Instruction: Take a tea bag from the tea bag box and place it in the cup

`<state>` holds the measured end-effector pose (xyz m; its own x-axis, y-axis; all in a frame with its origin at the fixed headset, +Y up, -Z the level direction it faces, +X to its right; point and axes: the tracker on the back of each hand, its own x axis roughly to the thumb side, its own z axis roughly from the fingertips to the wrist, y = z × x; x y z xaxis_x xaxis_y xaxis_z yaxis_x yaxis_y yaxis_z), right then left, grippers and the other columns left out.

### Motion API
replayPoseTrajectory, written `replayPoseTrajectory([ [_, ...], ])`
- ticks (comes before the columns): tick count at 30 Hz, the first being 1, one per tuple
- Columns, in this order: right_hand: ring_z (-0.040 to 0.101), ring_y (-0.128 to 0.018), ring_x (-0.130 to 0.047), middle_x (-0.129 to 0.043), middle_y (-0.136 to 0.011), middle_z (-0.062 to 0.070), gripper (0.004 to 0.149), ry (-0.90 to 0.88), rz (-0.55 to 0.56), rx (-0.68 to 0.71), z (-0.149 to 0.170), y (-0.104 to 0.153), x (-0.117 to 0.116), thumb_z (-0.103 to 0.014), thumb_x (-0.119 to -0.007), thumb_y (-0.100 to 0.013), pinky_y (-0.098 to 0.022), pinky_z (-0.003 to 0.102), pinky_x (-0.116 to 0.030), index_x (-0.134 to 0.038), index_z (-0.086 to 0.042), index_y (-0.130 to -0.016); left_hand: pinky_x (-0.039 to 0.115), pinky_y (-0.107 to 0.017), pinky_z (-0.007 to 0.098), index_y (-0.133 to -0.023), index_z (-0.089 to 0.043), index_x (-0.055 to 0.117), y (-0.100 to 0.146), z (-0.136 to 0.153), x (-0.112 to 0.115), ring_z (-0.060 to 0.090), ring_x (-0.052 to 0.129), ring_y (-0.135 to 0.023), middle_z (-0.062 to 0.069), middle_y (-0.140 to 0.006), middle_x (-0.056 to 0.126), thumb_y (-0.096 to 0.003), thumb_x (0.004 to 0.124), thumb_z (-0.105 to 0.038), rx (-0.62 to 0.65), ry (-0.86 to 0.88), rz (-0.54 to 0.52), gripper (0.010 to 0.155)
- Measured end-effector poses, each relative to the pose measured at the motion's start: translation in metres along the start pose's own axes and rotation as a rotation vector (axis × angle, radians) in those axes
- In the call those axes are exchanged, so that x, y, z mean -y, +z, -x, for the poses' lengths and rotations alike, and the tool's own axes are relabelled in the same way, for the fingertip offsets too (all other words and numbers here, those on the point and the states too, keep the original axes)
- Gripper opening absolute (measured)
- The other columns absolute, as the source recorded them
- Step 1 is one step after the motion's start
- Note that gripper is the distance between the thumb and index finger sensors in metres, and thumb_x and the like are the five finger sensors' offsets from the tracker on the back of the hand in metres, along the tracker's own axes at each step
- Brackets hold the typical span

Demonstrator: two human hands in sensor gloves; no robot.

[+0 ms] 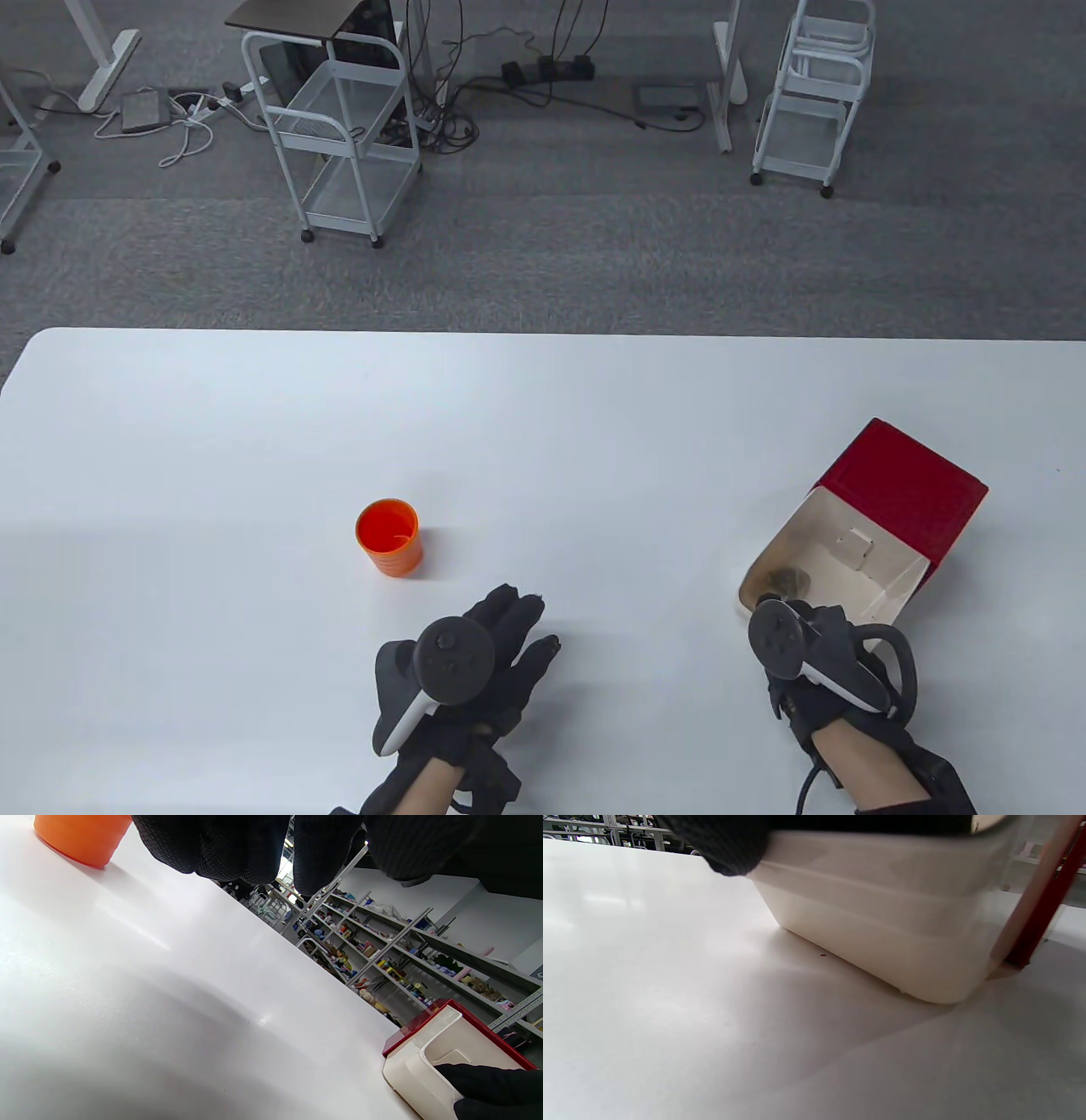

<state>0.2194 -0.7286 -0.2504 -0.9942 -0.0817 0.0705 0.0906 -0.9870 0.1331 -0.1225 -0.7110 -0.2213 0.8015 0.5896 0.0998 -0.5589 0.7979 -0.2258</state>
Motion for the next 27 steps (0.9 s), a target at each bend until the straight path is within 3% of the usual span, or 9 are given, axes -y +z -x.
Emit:
replayPoseTrajectory([
  [6,0.042,-0.071,-0.086,-0.079,-0.092,0.018,0.053,-0.019,-0.005,-0.006,0.001,0.001,0.002,-0.035,-0.075,-0.048,-0.057,0.051,-0.074,-0.067,-0.014,-0.096,0.061,-0.079,0.046,-0.109,-0.034,0.066,0.0,0.0,0.0,0.034,0.064,-0.109,0.007,-0.124,0.058,-0.0505,0.063,-0.061,0.004,0.002,-0.001,0.065],
  [13,0.043,-0.073,-0.085,-0.077,-0.094,0.019,0.055,-0.113,0.104,-0.019,0.009,0.007,0.04,-0.038,-0.076,-0.048,-0.059,0.053,-0.073,-0.066,-0.015,-0.097,0.061,-0.079,0.047,-0.109,-0.033,0.066,0.0,-0.001,0.0,0.034,0.064,-0.109,0.008,-0.124,0.058,-0.0506,0.063,-0.061,0.005,0.003,0.002,0.065],
  [18,0.044,-0.075,-0.084,-0.076,-0.095,0.019,0.056,-0.163,0.103,-0.084,0.022,-0.004,0.059,-0.038,-0.076,-0.048,-0.059,0.053,-0.072,-0.065,-0.014,-0.097,0.061,-0.079,0.047,-0.109,-0.033,0.066,0.0,-0.001,0.0,0.035,0.064,-0.109,0.008,-0.124,0.058,-0.0506,0.063,-0.06,0.01,0.004,-0.001,0.065],
  [27,0.045,-0.076,-0.082,-0.073,-0.097,0.021,0.058,-0.201,-0.072,-0.285,0.038,-0.044,0.055,-0.039,-0.076,-0.049,-0.059,0.054,-0.071,-0.063,-0.013,-0.099,0.061,-0.079,0.047,-0.109,-0.033,0.066,0.0,-0.001,0.0,0.035,0.063,-0.109,0.008,-0.124,0.058,-0.0506,0.063,-0.06,0.016,0.004,-0.002,0.064],
])
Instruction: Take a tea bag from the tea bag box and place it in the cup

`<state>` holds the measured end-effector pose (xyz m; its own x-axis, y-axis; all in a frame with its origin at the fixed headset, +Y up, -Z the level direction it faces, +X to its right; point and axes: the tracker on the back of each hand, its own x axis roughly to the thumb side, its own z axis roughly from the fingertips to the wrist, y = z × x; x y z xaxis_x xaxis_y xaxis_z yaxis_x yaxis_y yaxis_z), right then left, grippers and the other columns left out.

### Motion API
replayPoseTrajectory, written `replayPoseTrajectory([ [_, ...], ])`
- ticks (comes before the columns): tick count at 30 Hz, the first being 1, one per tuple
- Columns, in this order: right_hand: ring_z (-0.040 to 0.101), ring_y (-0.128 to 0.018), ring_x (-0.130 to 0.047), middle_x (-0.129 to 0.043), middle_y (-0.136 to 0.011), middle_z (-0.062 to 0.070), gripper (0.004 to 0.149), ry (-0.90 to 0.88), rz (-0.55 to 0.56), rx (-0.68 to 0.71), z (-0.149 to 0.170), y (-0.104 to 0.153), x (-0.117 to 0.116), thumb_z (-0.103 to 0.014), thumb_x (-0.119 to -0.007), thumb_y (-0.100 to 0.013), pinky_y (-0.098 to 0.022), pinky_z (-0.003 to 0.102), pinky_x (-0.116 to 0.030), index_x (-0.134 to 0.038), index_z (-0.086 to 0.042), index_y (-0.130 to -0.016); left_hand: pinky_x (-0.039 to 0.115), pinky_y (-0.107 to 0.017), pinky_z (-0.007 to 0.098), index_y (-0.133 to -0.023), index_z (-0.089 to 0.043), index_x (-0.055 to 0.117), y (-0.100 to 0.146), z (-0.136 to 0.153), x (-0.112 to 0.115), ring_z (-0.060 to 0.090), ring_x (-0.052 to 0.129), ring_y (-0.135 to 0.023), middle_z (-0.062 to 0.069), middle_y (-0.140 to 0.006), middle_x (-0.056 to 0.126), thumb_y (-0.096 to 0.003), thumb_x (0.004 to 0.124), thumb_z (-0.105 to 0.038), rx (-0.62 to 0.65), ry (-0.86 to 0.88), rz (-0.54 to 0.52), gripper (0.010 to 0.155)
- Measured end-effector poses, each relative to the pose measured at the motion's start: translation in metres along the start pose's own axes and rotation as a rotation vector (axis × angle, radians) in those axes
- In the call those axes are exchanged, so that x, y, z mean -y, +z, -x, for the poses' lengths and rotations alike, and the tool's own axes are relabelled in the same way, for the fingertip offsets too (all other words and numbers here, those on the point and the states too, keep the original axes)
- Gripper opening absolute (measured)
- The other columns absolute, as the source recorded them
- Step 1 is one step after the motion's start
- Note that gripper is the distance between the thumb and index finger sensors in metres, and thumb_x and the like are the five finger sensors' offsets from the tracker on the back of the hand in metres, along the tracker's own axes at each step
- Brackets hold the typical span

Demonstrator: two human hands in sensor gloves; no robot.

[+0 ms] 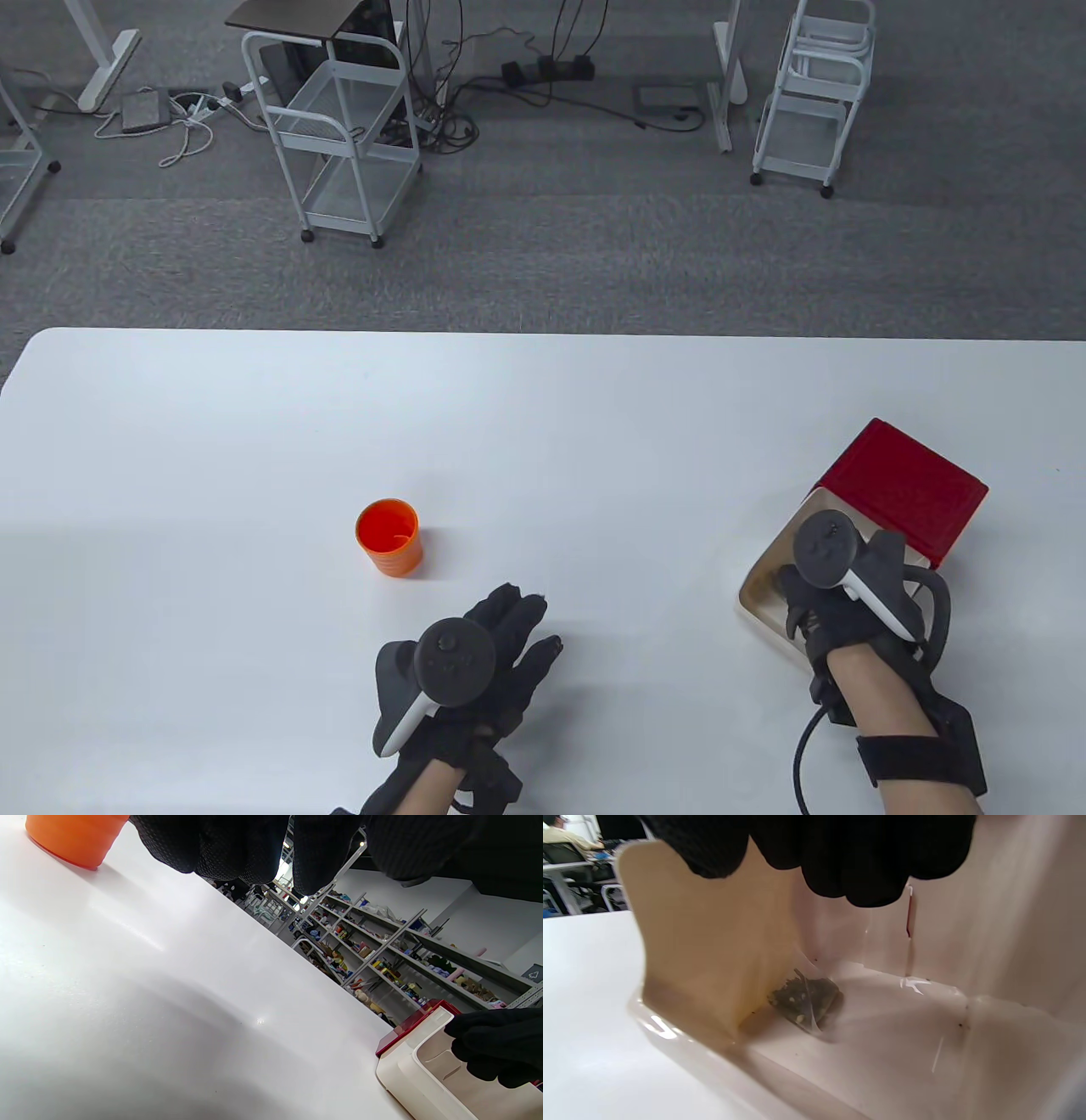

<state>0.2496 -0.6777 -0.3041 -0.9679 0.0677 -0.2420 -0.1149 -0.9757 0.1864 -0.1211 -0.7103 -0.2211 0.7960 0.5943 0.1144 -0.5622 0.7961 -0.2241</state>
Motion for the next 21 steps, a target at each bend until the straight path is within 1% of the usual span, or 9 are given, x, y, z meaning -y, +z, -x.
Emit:
replayPoseTrajectory([
  [4,0.045,-0.076,-0.082,-0.073,-0.097,0.021,0.059,0.044,-0.063,-0.064,-0.004,-0.013,-0.009,-0.04,-0.076,-0.049,-0.06,0.054,-0.071,-0.063,-0.013,-0.099,0.061,-0.079,0.047,-0.109,-0.033,0.066,0.0,0.0,0.0,0.035,0.063,-0.109,0.008,-0.124,0.058,-0.0506,0.063,-0.06,0.0,-0.001,-0.001,0.065],
  [7,0.046,-0.077,-0.081,-0.072,-0.097,0.021,0.059,0.114,-0.117,-0.099,-0.01,-0.023,-0.02,-0.04,-0.076,-0.049,-0.06,0.054,-0.07,-0.062,-0.013,-0.099,0.061,-0.079,0.047,-0.109,-0.033,0.066,0.0,0.001,0.0,0.035,0.063,-0.109,0.008,-0.124,0.058,-0.0505,0.063,-0.06,-0.003,-0.002,-0.001,0.065],
  [13,0.045,-0.076,-0.082,-0.074,-0.096,0.02,0.058,0.21,-0.142,-0.099,-0.02,-0.03,-0.036,-0.04,-0.076,-0.049,-0.06,0.054,-0.071,-0.063,-0.013,-0.099,0.061,-0.079,0.047,-0.109,-0.034,0.066,0.0,0.001,0.0,0.035,0.063,-0.11,0.008,-0.124,0.058,-0.0506,0.063,-0.061,-0.01,-0.006,0.0,0.065],
  [18,0.04,-0.07,-0.088,-0.086,-0.088,0.015,0.05,0.251,-0.13,-0.089,-0.02,-0.032,-0.042,-0.037,-0.082,-0.047,-0.057,0.051,-0.074,-0.074,-0.016,-0.092,0.061,-0.079,0.047,-0.109,-0.034,0.066,-0.001,0.001,0.0,0.034,0.063,-0.11,0.007,-0.124,0.058,-0.0505,0.063,-0.061,-0.013,-0.012,0.005,0.065],
  [21,0.037,-0.063,-0.092,-0.094,-0.078,0.012,0.041,0.278,-0.11,-0.068,-0.02,-0.031,-0.042,-0.034,-0.086,-0.045,-0.054,0.05,-0.077,-0.083,-0.017,-0.083,0.061,-0.079,0.047,-0.109,-0.033,0.066,-0.001,0.001,0.0,0.035,0.063,-0.11,0.008,-0.124,0.058,-0.0505,0.063,-0.061,-0.015,-0.019,0.009,0.065],
])
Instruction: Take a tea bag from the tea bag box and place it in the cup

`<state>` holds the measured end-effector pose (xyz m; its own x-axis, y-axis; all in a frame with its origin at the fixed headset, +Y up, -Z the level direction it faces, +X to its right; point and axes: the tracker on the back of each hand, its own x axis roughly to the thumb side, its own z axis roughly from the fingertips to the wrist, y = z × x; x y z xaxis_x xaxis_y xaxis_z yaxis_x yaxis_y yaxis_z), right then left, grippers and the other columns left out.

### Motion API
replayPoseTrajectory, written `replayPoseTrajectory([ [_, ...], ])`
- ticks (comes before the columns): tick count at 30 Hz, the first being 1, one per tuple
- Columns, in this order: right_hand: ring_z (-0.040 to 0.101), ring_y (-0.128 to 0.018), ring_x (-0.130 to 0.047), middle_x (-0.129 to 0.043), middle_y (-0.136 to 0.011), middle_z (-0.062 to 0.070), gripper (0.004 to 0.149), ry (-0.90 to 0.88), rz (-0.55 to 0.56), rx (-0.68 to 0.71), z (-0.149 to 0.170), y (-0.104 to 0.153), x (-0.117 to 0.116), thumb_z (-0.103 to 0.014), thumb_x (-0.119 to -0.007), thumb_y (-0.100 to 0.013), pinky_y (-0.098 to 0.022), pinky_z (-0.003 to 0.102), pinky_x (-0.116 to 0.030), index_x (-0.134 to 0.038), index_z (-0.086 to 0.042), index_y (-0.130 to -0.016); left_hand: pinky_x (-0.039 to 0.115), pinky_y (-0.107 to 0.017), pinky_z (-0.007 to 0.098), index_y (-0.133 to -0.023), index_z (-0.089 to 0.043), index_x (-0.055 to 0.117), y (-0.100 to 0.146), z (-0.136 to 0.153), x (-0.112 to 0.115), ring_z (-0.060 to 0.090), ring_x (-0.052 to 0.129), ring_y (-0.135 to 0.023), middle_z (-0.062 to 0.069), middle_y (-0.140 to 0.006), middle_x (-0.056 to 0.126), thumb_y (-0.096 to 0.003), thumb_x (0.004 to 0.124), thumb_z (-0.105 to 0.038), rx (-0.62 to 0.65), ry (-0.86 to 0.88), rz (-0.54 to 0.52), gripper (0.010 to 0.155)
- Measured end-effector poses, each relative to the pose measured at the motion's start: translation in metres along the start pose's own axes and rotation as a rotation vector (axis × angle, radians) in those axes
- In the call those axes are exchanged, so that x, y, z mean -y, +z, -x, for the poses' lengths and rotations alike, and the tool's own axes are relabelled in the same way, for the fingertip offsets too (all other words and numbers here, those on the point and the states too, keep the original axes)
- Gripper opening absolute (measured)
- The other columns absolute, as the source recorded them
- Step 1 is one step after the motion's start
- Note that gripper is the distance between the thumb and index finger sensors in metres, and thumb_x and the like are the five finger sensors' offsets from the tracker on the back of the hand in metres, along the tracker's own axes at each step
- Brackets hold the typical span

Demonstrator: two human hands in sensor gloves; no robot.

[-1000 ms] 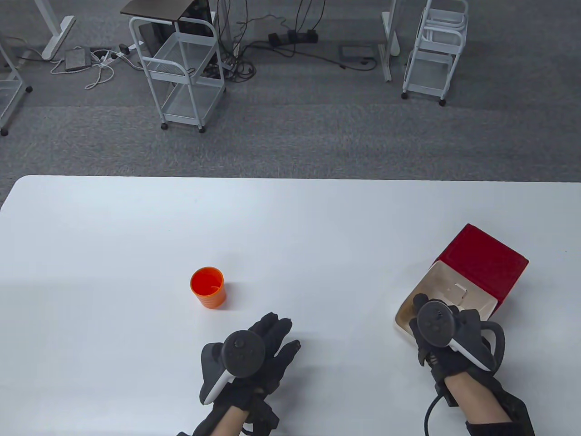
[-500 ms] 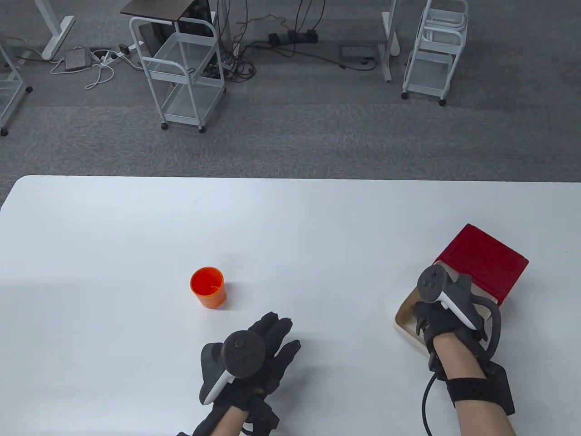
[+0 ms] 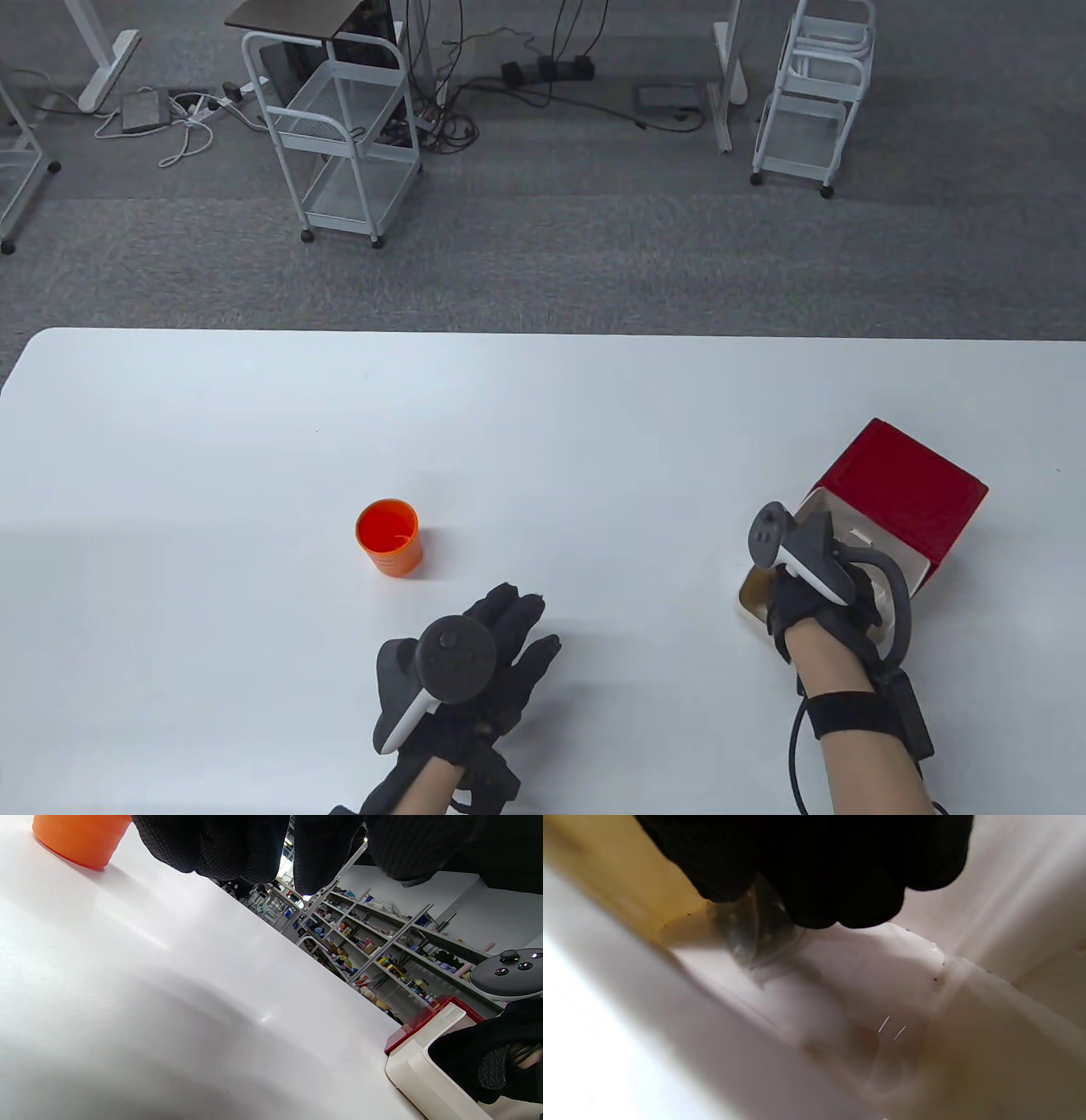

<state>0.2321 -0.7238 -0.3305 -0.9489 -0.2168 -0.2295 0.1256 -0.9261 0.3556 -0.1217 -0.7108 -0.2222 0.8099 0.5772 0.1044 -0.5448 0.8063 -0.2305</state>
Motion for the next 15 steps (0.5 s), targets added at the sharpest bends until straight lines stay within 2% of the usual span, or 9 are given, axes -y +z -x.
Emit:
replayPoseTrajectory([
  [5,0.037,-0.058,-0.093,-0.095,-0.072,0.012,0.039,0.015,0.014,0.023,0.001,0.006,0.004,-0.033,-0.086,-0.045,-0.051,0.049,-0.078,-0.085,-0.015,-0.08,0.061,-0.079,0.047,-0.109,-0.034,0.066,0.0,0.0,0.0,0.035,0.063,-0.11,0.008,-0.124,0.058,-0.0505,0.063,-0.061,0.0,0.0,0.0,0.065],
  [15,0.037,-0.056,-0.094,-0.096,-0.07,0.013,0.039,0.012,0.068,0.068,0.012,0.027,0.029,-0.032,-0.085,-0.045,-0.05,0.05,-0.079,-0.085,-0.012,-0.078,0.061,-0.079,0.047,-0.109,-0.033,0.066,0.0,0.0,0.0,0.035,0.063,-0.11,0.008,-0.124,0.058,-0.0505,0.063,-0.061,0.008,-0.001,-0.003,0.065],
])
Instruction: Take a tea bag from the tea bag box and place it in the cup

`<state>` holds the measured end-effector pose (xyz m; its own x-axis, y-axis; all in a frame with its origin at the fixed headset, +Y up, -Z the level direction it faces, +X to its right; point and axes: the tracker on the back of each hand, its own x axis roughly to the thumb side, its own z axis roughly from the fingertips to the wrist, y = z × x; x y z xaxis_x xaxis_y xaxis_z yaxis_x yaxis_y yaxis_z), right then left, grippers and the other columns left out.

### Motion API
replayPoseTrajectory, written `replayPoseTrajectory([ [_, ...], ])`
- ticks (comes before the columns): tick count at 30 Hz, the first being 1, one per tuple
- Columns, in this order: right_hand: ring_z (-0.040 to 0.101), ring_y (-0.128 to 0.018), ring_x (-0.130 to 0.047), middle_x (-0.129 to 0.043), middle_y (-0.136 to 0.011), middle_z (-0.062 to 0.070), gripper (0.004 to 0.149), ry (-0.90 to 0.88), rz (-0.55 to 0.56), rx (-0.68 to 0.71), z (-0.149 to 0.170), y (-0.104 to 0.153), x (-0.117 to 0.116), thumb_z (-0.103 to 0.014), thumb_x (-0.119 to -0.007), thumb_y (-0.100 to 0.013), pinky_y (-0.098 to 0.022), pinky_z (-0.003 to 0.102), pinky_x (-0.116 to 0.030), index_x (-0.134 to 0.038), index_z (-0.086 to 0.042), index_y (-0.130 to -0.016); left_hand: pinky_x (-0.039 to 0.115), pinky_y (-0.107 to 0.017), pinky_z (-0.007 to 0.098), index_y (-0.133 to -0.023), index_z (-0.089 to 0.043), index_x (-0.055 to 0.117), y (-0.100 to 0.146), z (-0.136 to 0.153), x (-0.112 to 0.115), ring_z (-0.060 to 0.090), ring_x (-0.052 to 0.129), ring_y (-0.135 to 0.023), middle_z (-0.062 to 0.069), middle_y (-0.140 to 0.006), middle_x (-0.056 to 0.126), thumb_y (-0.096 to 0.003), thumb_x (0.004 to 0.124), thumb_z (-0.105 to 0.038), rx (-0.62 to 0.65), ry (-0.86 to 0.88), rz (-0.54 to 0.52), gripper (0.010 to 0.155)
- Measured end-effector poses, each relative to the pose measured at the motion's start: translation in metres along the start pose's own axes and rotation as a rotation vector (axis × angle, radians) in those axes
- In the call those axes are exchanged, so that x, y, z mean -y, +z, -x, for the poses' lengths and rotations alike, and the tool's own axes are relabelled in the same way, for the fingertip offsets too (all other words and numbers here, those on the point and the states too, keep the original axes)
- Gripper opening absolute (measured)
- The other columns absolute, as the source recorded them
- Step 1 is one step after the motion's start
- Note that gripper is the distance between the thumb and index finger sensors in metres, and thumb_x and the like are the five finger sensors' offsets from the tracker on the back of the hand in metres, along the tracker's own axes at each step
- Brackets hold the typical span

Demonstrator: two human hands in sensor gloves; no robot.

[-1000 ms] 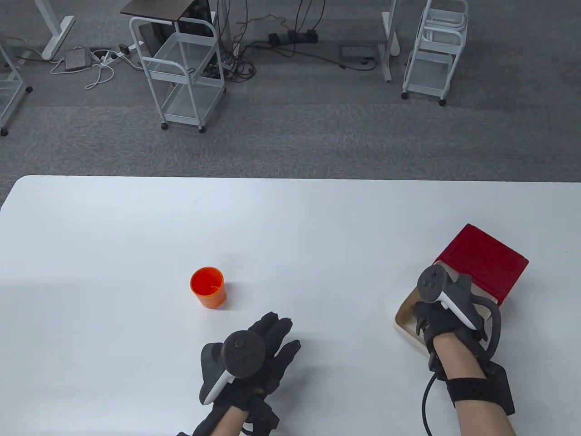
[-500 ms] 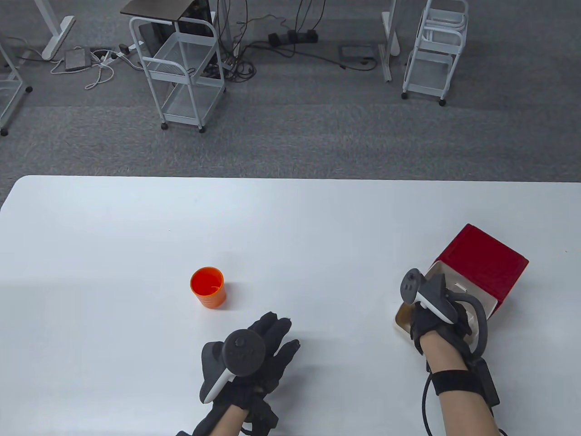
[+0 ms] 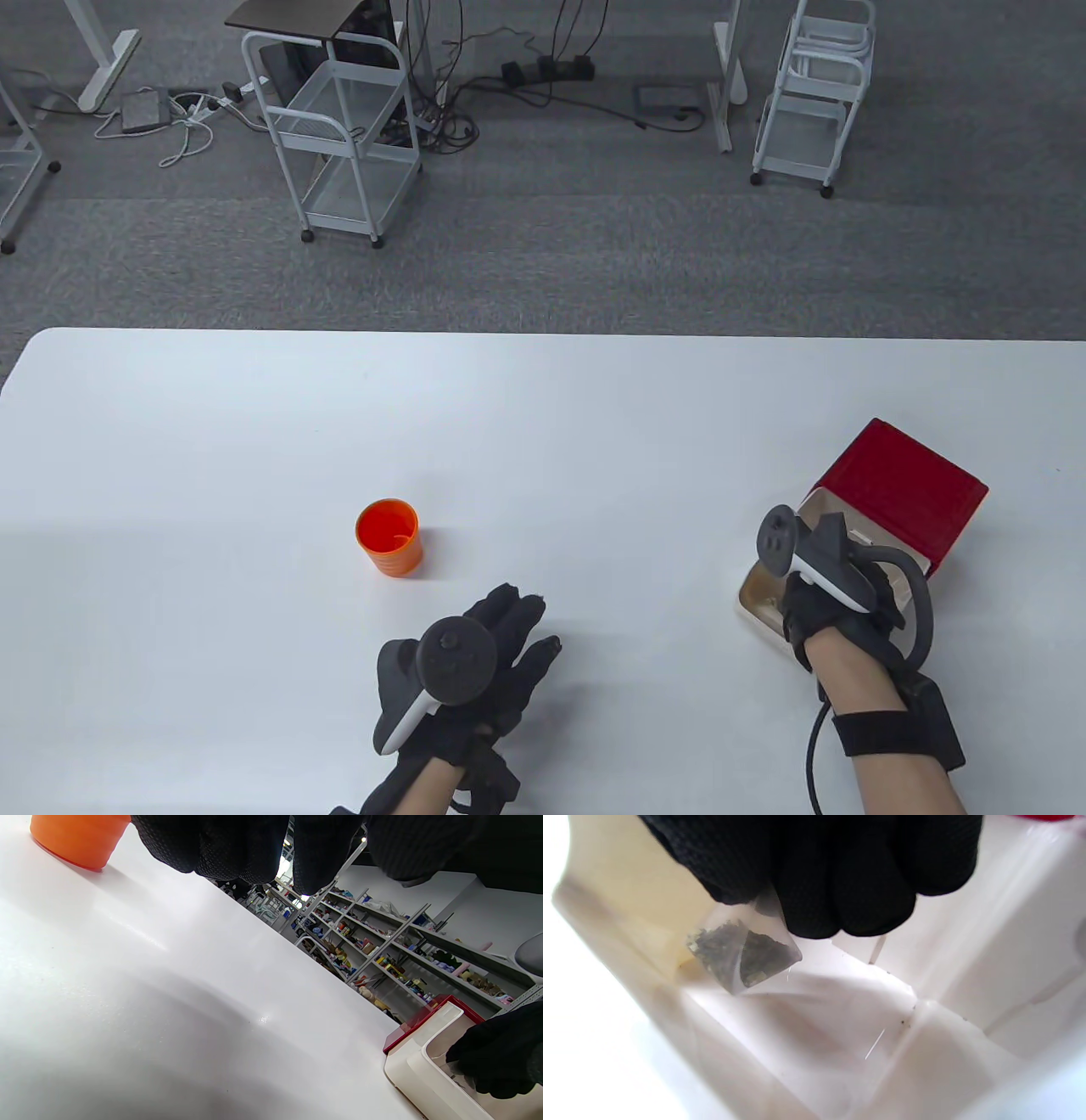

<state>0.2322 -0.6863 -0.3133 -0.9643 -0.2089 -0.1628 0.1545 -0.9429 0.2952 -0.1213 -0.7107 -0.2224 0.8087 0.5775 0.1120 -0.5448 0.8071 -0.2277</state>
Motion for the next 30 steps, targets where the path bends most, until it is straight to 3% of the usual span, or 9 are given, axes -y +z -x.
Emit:
replayPoseTrajectory([
  [11,0.037,-0.056,-0.094,-0.095,-0.07,0.013,0.039,-0.07,0.119,0.139,-0.011,0.04,0.059,-0.032,-0.085,-0.045,-0.05,0.05,-0.078,-0.084,-0.013,-0.079,0.061,-0.079,0.047,-0.109,-0.033,0.066,0.0,0.0,0.0,0.035,0.063,-0.11,0.008,-0.124,0.058,-0.0505,0.063,-0.06,-0.002,-0.001,0.003,0.065],
  [15,0.037,-0.056,-0.094,-0.095,-0.07,0.013,0.039,-0.127,0.153,0.217,-0.03,0.051,0.067,-0.033,-0.085,-0.046,-0.05,0.05,-0.079,-0.084,-0.013,-0.079,0.061,-0.079,0.047,-0.109,-0.034,0.066,0.0,0.001,0.0,0.035,0.063,-0.11,0.008,-0.124,0.058,-0.0505,0.063,-0.061,-0.003,0.001,0.0,0.065],
  [21,0.036,-0.055,-0.094,-0.095,-0.07,0.013,0.039,-0.179,0.178,0.346,-0.079,0.058,0.049,-0.033,-0.085,-0.045,-0.049,0.049,-0.079,-0.084,-0.013,-0.079,0.061,-0.079,0.047,-0.109,-0.033,0.066,0.0,0.001,-0.001,0.035,0.063,-0.109,0.008,-0.124,0.058,-0.0505,0.063,-0.06,-0.004,0.005,-0.004,0.065],
  [30,0.036,-0.055,-0.094,-0.095,-0.07,0.012,0.039,-0.137,0.163,0.414,-0.135,0.055,0.006,-0.033,-0.085,-0.045,-0.049,0.049,-0.079,-0.084,-0.014,-0.079,0.061,-0.079,0.047,-0.109,-0.033,0.066,0.0,0.002,-0.001,0.035,0.063,-0.11,0.008,-0.124,0.058,-0.0505,0.063,-0.06,-0.003,0.007,-0.004,0.065],
])
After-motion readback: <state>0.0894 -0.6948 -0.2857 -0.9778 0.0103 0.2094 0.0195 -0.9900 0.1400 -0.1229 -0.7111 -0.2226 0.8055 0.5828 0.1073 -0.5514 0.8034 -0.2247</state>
